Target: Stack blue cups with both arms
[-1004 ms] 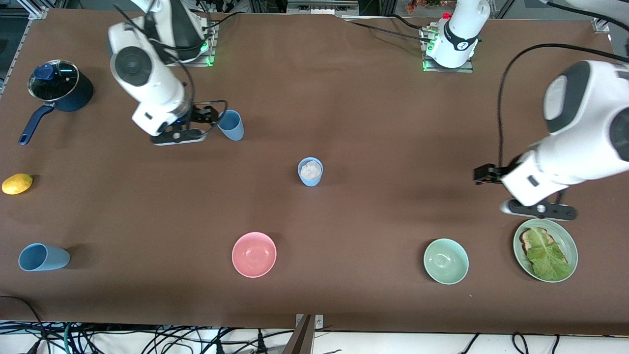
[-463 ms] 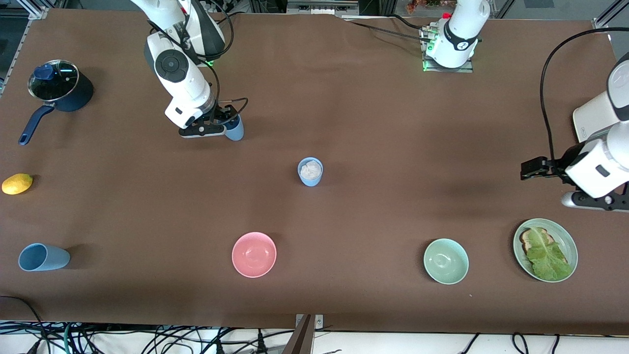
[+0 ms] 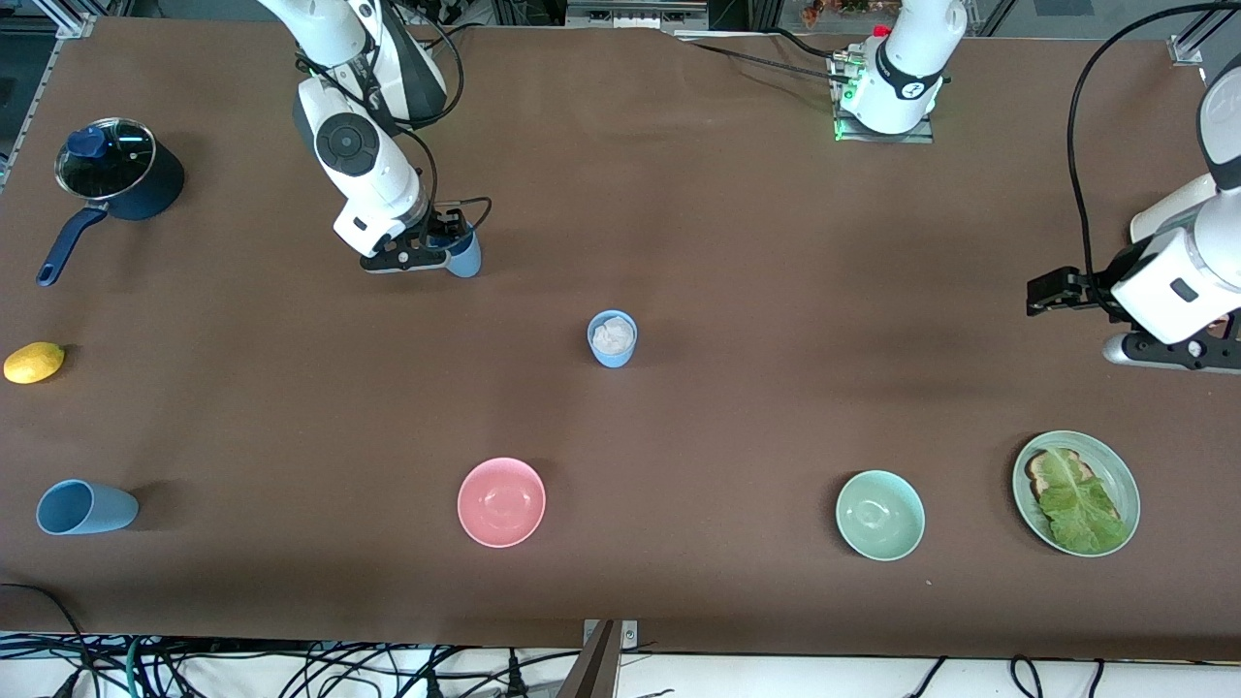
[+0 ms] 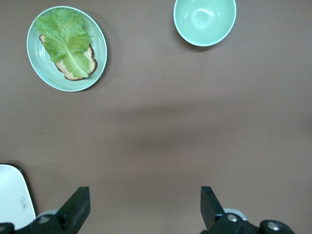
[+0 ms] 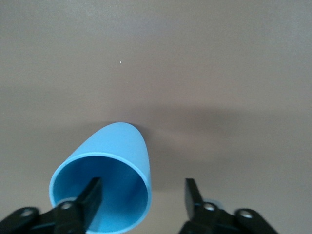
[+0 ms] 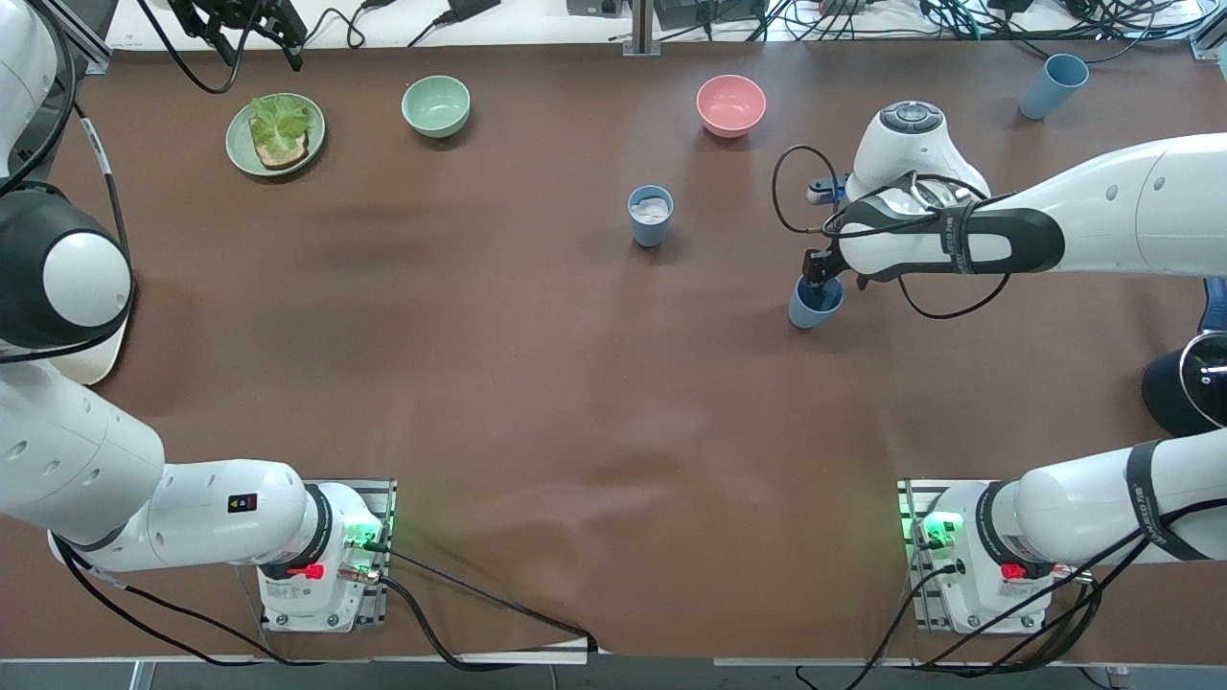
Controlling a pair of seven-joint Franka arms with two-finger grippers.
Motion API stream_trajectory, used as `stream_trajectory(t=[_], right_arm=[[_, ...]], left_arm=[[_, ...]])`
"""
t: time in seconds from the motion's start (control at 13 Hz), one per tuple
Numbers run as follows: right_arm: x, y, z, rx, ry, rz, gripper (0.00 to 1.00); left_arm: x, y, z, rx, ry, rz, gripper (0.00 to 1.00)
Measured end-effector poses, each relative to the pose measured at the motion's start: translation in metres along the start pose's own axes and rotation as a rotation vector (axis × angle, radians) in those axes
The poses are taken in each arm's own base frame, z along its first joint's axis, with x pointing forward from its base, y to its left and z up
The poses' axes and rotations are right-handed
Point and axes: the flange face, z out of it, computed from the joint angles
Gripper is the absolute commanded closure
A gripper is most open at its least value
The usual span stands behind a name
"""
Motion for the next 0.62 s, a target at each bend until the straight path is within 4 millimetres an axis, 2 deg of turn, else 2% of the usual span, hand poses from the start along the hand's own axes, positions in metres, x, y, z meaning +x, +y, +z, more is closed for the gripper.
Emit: stream_trajectory(t=[0.23,0.31,0.46,0.62], right_arm=[[0.0,0.0,0.002,0.001,-0.003,-0.001,1.0],[0.0,0.0,0.002,0.001,-0.003,-0.001,1.0],[0.002,-0.001,-0.001,0.004,0.005,-0.001,1.0],[0.007,-0.003,-0.009,0.009,0.022,-0.001,1.0]], left_arm=[[-0.001,0.0,0.001,0.004,0.037,-0.001,0.0],[-0.003,0.0,-0.007,0.007,0.057,-0.001,0.0],[-0.023,0.003,-0.04,0.018,0.111,-0.001,0.0],[-0.054,0.016,-0.068,0.033,0.139,0.012,0.0]])
